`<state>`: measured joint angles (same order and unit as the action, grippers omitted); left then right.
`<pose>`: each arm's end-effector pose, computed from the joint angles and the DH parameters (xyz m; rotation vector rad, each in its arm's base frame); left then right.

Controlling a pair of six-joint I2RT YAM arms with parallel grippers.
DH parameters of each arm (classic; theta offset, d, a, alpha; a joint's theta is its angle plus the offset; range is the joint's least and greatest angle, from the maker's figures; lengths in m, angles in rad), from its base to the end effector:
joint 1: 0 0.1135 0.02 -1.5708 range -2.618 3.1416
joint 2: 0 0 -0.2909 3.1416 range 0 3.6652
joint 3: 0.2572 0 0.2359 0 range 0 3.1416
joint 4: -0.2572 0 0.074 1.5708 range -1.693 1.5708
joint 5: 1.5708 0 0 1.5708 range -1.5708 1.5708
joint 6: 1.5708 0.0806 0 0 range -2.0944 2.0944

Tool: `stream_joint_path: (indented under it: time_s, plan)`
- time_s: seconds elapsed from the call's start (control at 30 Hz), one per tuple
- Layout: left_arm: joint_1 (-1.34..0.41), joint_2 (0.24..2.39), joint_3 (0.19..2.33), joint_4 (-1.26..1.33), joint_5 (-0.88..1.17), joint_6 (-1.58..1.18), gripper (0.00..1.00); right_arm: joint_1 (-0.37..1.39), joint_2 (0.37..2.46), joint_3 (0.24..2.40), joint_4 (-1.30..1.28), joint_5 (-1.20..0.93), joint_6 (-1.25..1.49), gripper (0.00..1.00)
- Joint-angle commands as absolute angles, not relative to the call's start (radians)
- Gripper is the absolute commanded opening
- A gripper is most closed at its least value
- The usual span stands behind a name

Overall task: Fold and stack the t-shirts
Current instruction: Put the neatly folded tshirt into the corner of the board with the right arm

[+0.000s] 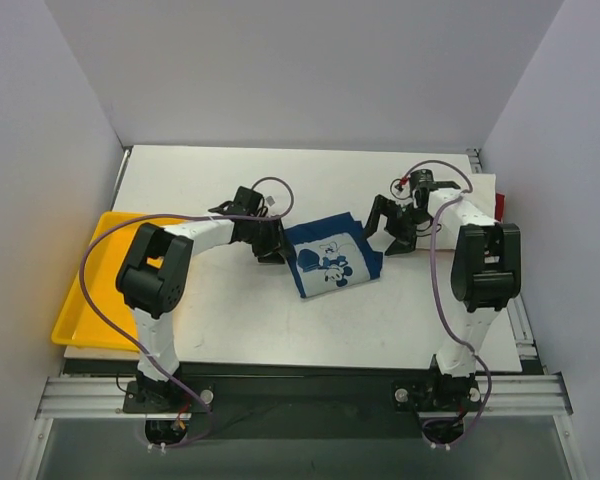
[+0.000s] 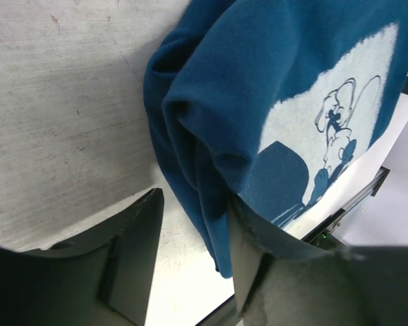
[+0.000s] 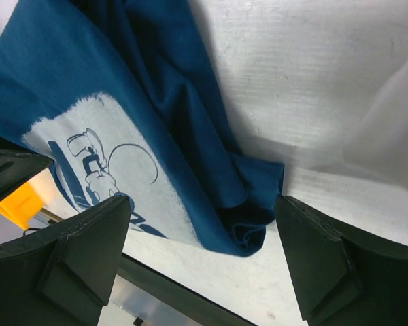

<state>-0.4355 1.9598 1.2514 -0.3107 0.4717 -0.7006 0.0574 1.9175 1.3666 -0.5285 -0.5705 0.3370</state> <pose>0.3645 -0.2100 0.1556 -0.1788 2.7625 -0.9801 0.4084 0.0671 0.1937 0.1754 2.6381 0.8878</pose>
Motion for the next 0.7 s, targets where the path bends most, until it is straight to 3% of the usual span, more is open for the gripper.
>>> stream_joint_path:
  time_s: [0.0, 0.27, 0.43, 0.67]
  plan:
    - [-0.451, 1.979, 1.273, -0.293, 0.488, -0.701, 0.50, 0.048, 1.953, 1.359, -0.512, -0.644, 0.322, 0.91]
    - [-0.457, 2.016, 1.278, -0.311, 0.506, -0.696, 0.30, 0.051, 2.005, 1.351, -0.495, -0.617, 0.318, 0.91]
    - [-0.462, 2.022, 1.267, -0.311, 0.502, -0.692, 0.24, 0.078, 2.013, 1.347, -0.483, -0.552, 0.290, 0.91]
    - [-0.463, 2.040, 1.276, -0.319, 0.505, -0.684, 0.22, 0.120, 2.062, 1.344, -0.430, -0.629, 0.328, 0.91]
